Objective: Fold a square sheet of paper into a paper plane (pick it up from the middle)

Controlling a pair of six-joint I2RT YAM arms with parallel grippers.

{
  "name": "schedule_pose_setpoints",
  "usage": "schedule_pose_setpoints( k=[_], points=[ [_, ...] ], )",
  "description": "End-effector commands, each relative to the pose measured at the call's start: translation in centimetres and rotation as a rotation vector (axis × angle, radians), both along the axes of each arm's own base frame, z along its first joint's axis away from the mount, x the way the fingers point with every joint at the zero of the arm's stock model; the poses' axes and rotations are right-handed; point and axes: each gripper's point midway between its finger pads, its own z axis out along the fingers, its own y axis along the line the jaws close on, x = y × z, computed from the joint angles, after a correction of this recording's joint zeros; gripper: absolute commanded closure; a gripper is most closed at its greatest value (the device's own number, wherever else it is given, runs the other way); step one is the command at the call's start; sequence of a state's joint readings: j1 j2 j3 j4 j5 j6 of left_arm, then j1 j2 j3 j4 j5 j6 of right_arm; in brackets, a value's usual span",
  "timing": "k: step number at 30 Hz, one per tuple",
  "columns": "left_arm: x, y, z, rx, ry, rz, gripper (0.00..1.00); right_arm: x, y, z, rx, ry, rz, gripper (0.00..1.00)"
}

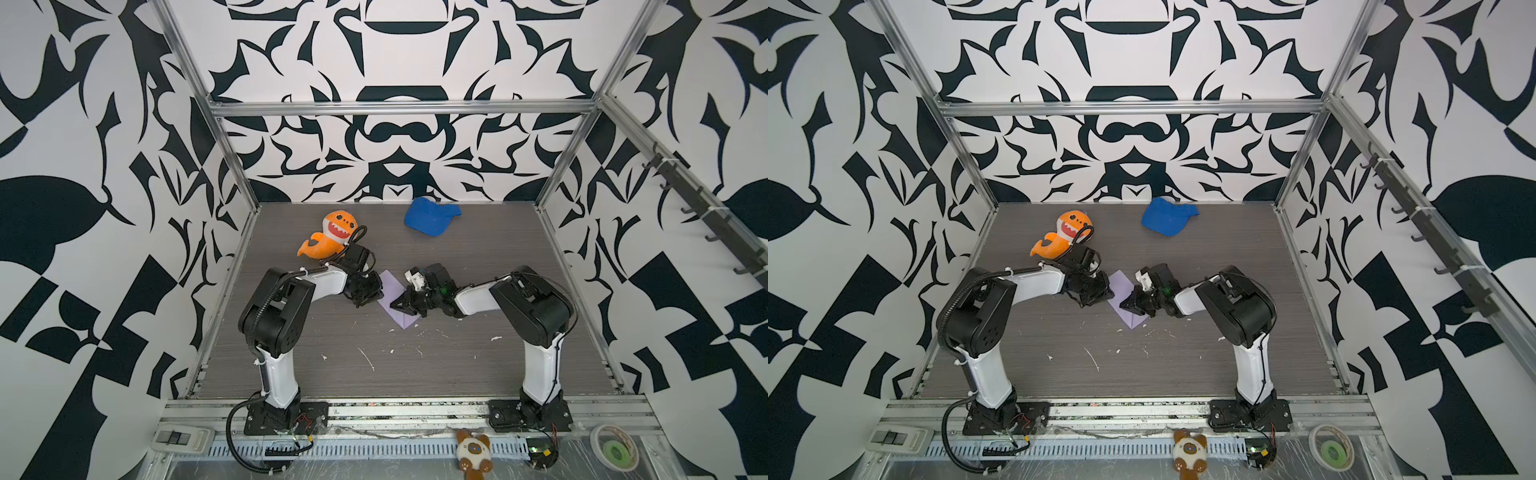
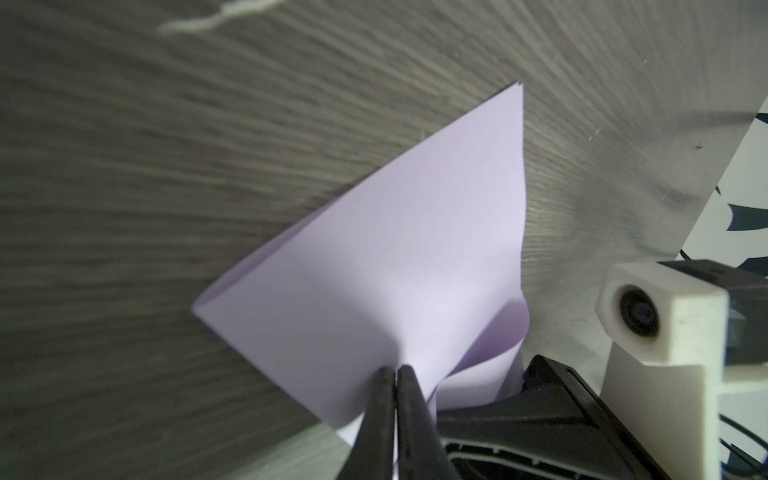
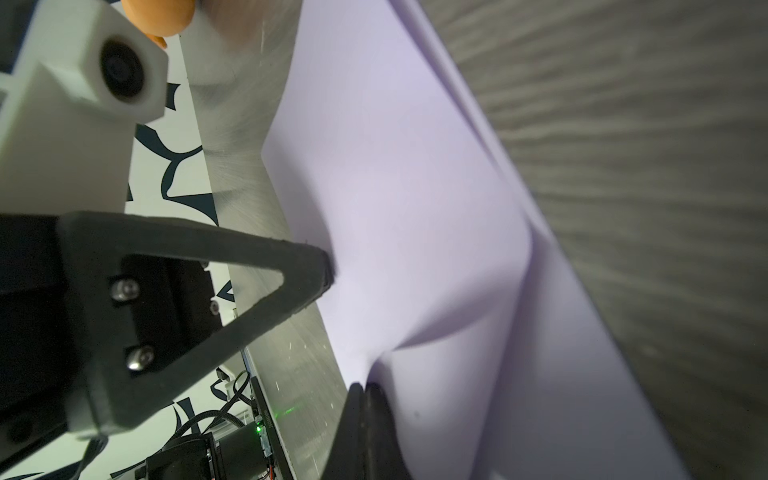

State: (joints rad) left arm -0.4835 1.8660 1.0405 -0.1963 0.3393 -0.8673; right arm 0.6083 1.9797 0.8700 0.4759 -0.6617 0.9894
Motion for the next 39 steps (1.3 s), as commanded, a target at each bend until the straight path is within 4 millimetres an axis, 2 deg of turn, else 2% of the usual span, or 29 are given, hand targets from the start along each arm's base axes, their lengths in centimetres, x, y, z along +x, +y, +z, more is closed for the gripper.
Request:
schedule_pose_setpoints(
  k=[1, 6, 10, 13, 17, 20, 28, 31, 34, 36, 39],
  points=[
    [-2.4, 1.6, -3.0, 0.078, 0.103, 0.012, 0.91, 0.6, -0.4, -0.4, -0.010, -0.015, -0.028, 1.00],
    [-2.3, 1.5, -2.6, 0.073, 0.096, 0.011, 0.91, 0.5, -0.8, -1.1, -0.039, -0.005, -0.036, 1.00],
    [-1.5, 1.1, -0.8, 0.049, 0.061, 0.013, 0.88, 0.0, -1.3, -1.8, -0.075, 0.009, -0.029, 1.00],
    [-0.8, 1.1, 1.0, 0.033, 0.022, 0.026, 0.84, -0.4, -1.5, -2.4, -0.096, 0.023, -0.018, 0.89],
    [-0.1, 2.0, 2.5, 0.024, -0.007, 0.079, 0.80, -0.6, -1.5, -2.5, -0.107, 0.035, -0.011, 0.81],
    [-0.3, 2.6, 2.7, 0.027, -0.012, 0.102, 0.77, -0.6, -1.6, -2.5, -0.110, 0.036, -0.011, 0.78],
    [-1.1, 2.3, 3.1, -0.007, -0.009, 0.108, 0.72, -0.7, -1.7, -2.7, -0.121, 0.044, -0.010, 0.70],
    [-1.6, 1.7, 3.3, -0.023, -0.011, 0.092, 0.78, -0.7, -1.8, -2.9, -0.133, 0.048, -0.012, 0.77],
    [-2.3, 0.5, 3.3, -0.035, -0.008, 0.063, 0.85, -0.8, -2.1, -3.3, -0.153, 0.058, -0.012, 0.92],
    [-2.7, -0.2, 3.2, -0.037, -0.006, 0.041, 0.89, -0.9, -2.2, -3.5, -0.162, 0.061, -0.013, 0.98],
    [-3.2, -1.1, 3.0, -0.041, 0.001, 0.016, 0.92, -1.0, -2.4, -3.8, -0.176, 0.066, -0.014, 1.00]
  ],
)
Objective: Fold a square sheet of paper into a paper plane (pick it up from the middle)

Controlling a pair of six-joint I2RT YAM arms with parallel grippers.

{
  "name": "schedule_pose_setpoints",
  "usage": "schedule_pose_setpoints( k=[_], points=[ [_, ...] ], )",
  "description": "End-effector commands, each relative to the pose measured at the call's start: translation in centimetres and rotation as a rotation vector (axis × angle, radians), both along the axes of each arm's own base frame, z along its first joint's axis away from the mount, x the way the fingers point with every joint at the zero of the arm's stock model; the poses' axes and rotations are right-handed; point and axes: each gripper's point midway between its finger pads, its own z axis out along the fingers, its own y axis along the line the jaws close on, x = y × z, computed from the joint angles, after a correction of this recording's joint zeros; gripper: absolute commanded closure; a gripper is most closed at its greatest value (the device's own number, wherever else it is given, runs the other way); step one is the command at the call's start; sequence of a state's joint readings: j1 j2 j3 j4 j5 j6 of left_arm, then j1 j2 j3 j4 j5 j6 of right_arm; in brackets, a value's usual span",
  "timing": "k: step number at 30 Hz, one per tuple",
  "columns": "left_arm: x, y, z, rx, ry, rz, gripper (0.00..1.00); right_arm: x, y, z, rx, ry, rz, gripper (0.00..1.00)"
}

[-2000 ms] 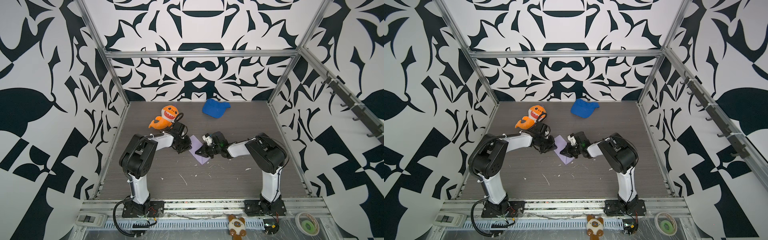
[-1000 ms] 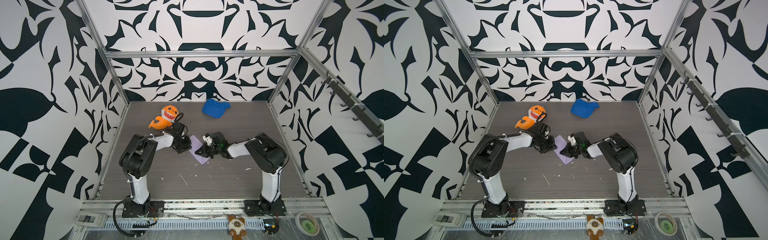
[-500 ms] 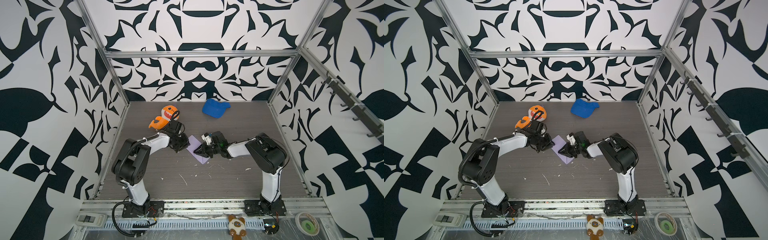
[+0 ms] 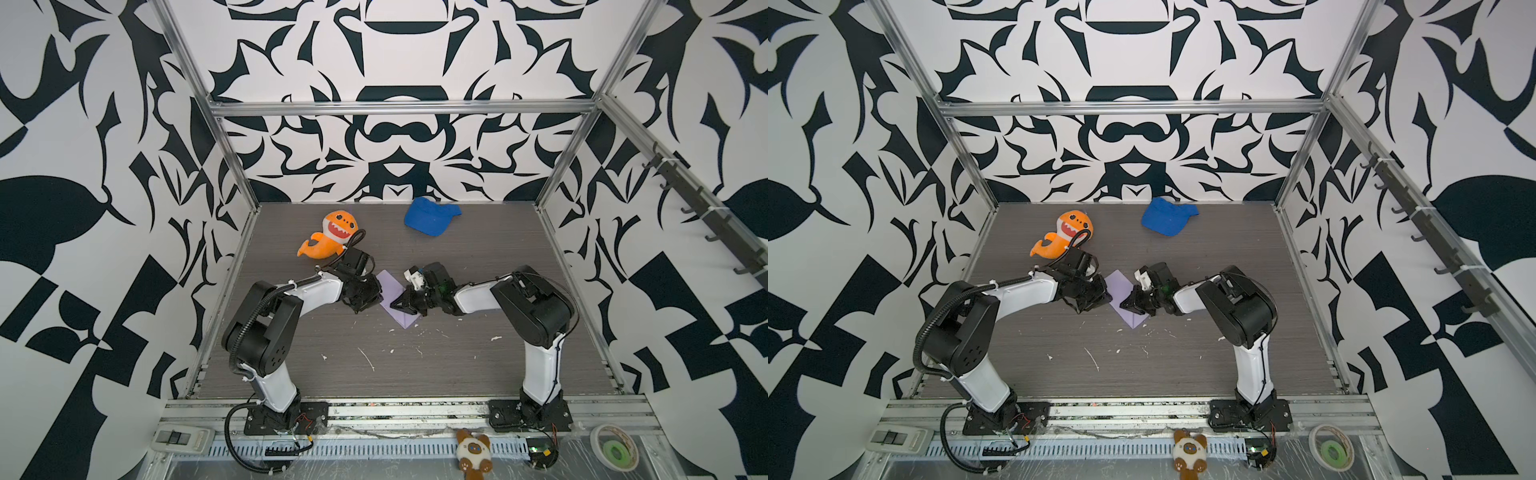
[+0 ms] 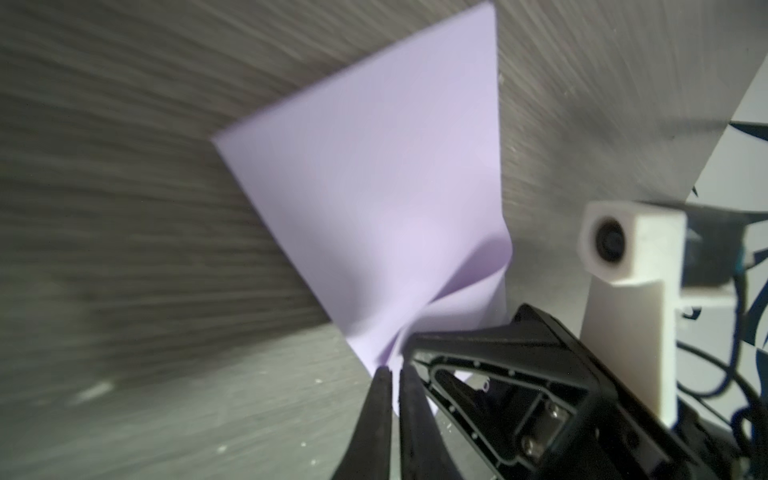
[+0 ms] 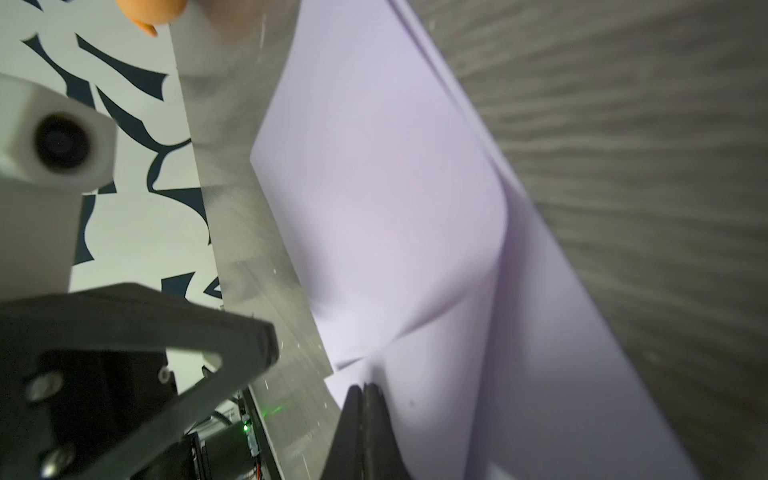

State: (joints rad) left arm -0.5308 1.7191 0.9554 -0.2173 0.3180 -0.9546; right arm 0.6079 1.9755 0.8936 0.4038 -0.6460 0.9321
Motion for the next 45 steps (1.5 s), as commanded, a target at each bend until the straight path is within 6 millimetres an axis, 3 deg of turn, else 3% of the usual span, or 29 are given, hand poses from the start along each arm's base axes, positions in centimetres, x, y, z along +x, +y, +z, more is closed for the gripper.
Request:
schedule_pose_setpoints(
  k=[1, 7, 19, 22, 26, 30, 38, 45],
  points=[
    [-0.4, -1.1, 0.3, -0.022, 0.000, -0.023, 0.93, -1.1, -2.2, -3.6, -0.139, 0.082, -0.037, 1.00],
    [-0.6, -2.0, -0.5, -0.016, 0.016, -0.054, 0.96, -1.2, -2.3, -3.7, -0.146, 0.086, -0.036, 1.00],
    [-1.0, -1.2, -3.2, 0.057, 0.061, -0.055, 1.00, -1.0, -2.2, -3.3, -0.139, 0.083, -0.034, 1.00],
    [-1.2, -0.6, -3.9, 0.092, 0.077, -0.050, 1.00, -0.9, -1.8, -2.3, -0.111, 0.071, -0.027, 1.00],
    [-2.1, 0.2, -4.9, 0.129, 0.109, -0.055, 1.00, -0.4, -0.9, 0.8, -0.023, 0.014, -0.001, 1.00],
    [-2.6, 0.9, -5.8, 0.161, 0.127, -0.056, 1.00, -1.1, -0.7, 2.7, 0.015, -0.009, 0.043, 1.00],
    [-2.6, 1.1, -6.4, 0.186, 0.131, -0.053, 1.00, -3.9, -1.5, 1.8, 0.010, 0.047, 0.100, 1.00],
    [-2.5, 1.5, -6.7, 0.213, 0.135, -0.045, 1.00, -5.1, -1.6, 1.0, -0.008, 0.075, 0.132, 1.00]
  ],
)
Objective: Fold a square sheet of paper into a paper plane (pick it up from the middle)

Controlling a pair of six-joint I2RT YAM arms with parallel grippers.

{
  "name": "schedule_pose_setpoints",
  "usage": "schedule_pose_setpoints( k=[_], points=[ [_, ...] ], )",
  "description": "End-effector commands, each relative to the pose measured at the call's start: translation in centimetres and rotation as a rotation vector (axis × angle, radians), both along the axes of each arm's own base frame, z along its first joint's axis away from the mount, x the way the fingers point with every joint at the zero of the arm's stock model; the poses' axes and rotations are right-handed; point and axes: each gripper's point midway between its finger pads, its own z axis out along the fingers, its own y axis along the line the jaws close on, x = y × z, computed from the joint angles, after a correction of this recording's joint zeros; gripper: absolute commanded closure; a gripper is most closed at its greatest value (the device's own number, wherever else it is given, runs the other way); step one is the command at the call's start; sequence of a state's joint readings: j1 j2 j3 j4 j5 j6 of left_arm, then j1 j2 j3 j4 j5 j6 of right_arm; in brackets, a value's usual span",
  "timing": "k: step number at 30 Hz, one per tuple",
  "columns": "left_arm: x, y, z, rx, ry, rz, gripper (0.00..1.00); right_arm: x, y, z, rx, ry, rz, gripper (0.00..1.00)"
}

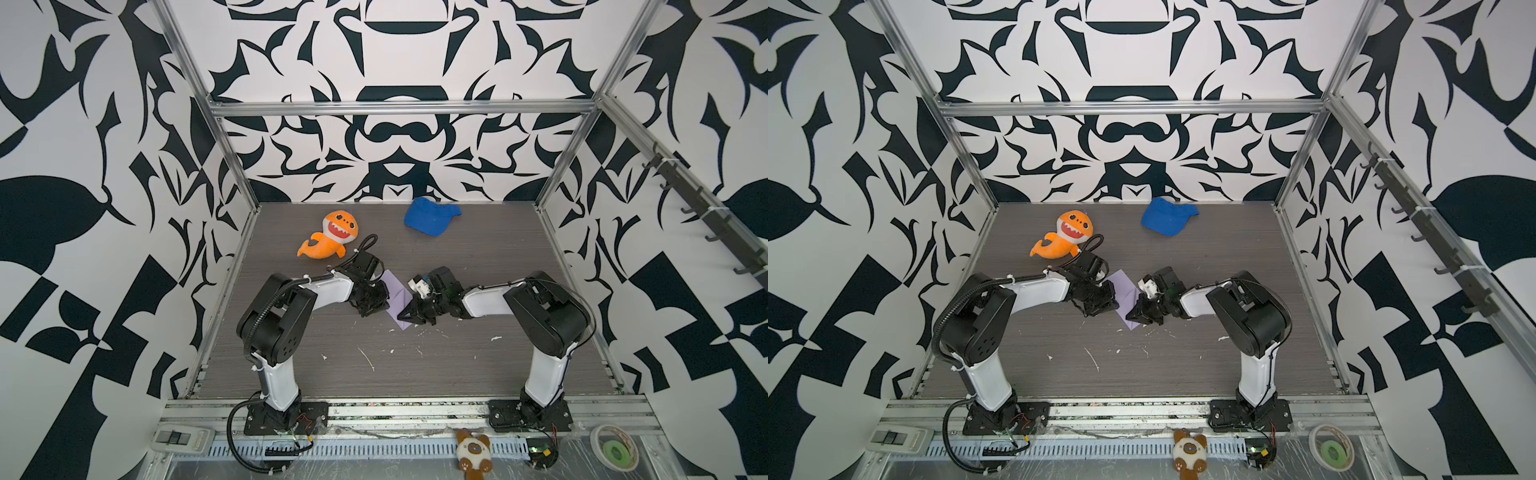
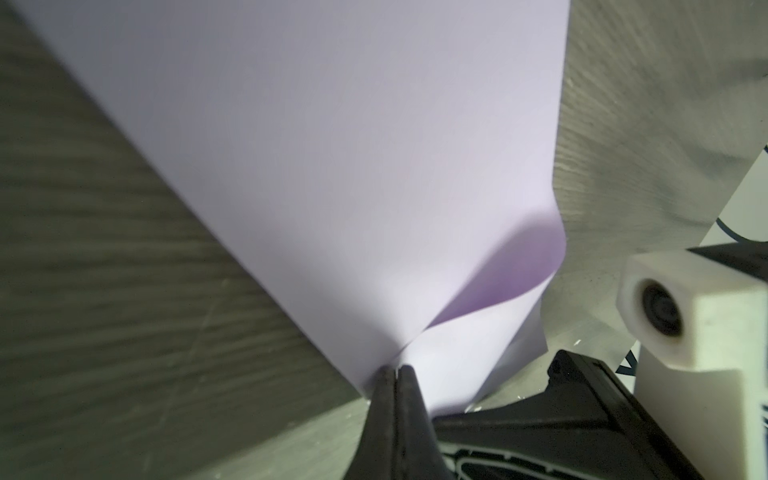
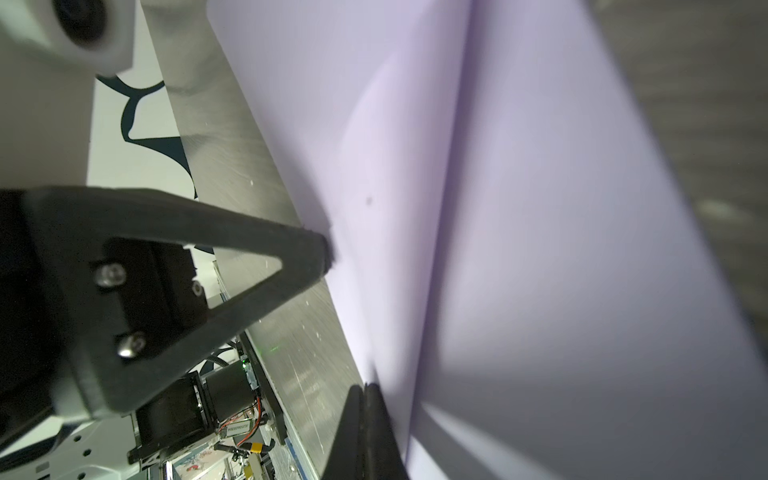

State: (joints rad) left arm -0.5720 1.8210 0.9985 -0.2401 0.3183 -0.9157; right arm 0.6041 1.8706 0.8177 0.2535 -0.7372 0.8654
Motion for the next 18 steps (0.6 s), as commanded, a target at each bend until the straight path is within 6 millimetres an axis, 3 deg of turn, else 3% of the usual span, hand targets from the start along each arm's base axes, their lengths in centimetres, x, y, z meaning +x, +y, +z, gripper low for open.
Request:
schedule_pose_setpoints(
  k=[1, 18],
  points=[
    [-1.6, 3.0, -4.1, 0.174, 0.081, 0.028, 1.00, -0.7, 0.1, 0.4, 0.011, -0.007, 0.035, 1.00],
    [-1.8, 3.6, -4.6, 0.212, 0.086, 0.032, 1.00, -3.8, -2.4, -1.0, -0.058, 0.019, 0.060, 1.00]
  ],
)
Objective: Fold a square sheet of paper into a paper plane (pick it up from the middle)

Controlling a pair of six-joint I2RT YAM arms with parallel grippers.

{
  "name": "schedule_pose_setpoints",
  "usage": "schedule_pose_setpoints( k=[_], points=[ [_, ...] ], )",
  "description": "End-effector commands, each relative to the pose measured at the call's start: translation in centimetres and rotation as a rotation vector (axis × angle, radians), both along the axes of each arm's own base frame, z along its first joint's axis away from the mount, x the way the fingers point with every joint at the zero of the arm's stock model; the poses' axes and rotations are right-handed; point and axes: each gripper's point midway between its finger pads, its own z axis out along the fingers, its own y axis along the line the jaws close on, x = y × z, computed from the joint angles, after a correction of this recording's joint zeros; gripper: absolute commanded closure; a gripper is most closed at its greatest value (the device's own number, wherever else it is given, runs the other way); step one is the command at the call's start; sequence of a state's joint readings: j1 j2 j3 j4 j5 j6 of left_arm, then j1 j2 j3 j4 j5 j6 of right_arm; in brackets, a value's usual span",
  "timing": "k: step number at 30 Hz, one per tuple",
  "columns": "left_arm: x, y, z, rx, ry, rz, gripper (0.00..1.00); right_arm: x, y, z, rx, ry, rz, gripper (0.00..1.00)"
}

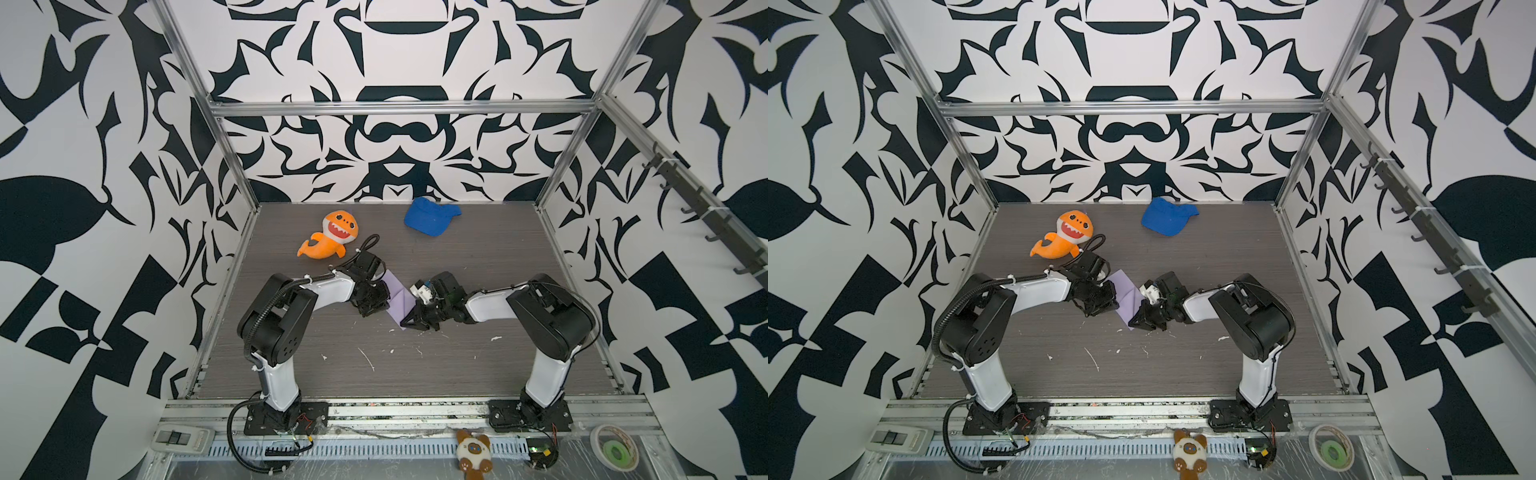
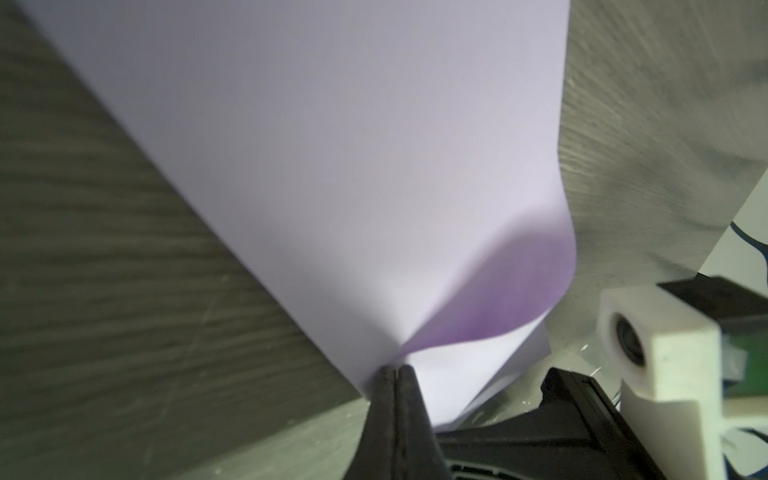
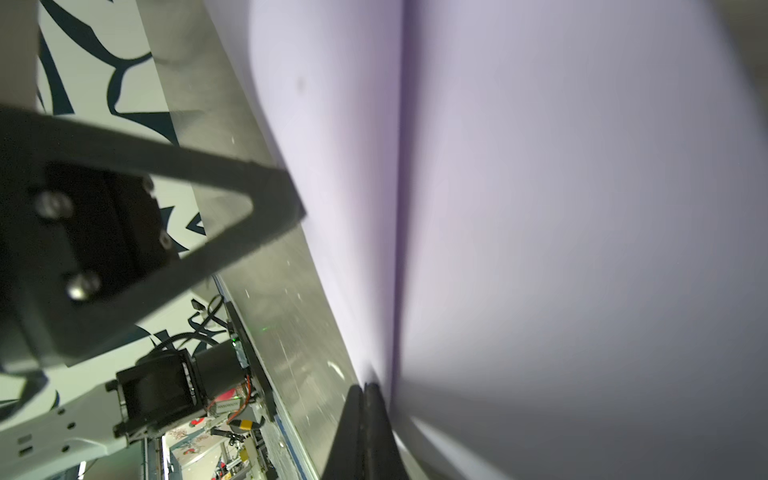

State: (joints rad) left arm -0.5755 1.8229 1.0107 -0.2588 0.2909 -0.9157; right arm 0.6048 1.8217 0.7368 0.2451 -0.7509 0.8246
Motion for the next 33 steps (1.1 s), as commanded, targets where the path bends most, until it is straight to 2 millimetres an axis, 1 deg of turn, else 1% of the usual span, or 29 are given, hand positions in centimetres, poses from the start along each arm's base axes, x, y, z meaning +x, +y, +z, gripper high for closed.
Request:
schedule_pose_setpoints(
  k=[1, 3, 5, 7, 9, 10, 13, 15, 17, 21, 27, 33],
  points=[
    [-1.9, 3.4, -4.5, 0.186, 0.090, 0.025, 1.00, -1.6, -1.1, -0.1, -0.042, 0.001, 0.034, 1.00],
    [-1.9, 3.4, -4.6, 0.187, 0.090, 0.023, 1.00, -1.2, -0.9, 1.2, -0.029, -0.049, 0.049, 1.00],
    [-1.9, 3.3, -4.5, 0.187, 0.089, 0.021, 1.00, 0.2, -0.3, 3.1, -0.019, -0.121, 0.058, 1.00],
    [-1.9, 3.3, -4.5, 0.187, 0.088, 0.019, 1.00, 1.9, 0.2, 4.9, -0.007, -0.193, 0.050, 1.00],
    [-1.8, 3.2, -4.5, 0.184, 0.086, 0.016, 1.00, 3.7, 0.5, 5.7, -0.005, -0.239, 0.031, 1.00],
    [-1.8, 3.2, -4.5, 0.183, 0.089, 0.016, 1.00, 4.5, 0.7, 5.7, -0.005, -0.247, 0.025, 1.00],
    [-1.7, 3.1, -4.5, 0.181, 0.087, 0.010, 1.00, 6.5, 1.4, 5.5, 0.009, -0.260, 0.005, 1.00],
    [-1.8, 3.1, -4.6, 0.182, 0.090, 0.009, 1.00, 7.4, 1.8, 5.2, 0.011, -0.261, 0.006, 1.00],
    [-1.8, 3.1, -4.6, 0.183, 0.092, 0.009, 1.00, 7.9, 2.1, 4.9, 0.010, -0.258, 0.013, 1.00],
    [-1.8, 3.2, -4.8, 0.187, 0.095, 0.008, 1.00, 7.8, 2.6, 4.1, 0.021, -0.227, 0.035, 1.00],
    [-1.8, 3.3, -4.8, 0.197, 0.097, 0.010, 1.00, 7.5, 1.4, 2.7, 0.000, -0.197, 0.024, 1.00],
    [-1.8, 3.6, -4.8, 0.210, 0.095, 0.011, 1.00, 6.7, 0.0, 1.2, -0.031, -0.168, 0.017, 1.00]
  ],
)
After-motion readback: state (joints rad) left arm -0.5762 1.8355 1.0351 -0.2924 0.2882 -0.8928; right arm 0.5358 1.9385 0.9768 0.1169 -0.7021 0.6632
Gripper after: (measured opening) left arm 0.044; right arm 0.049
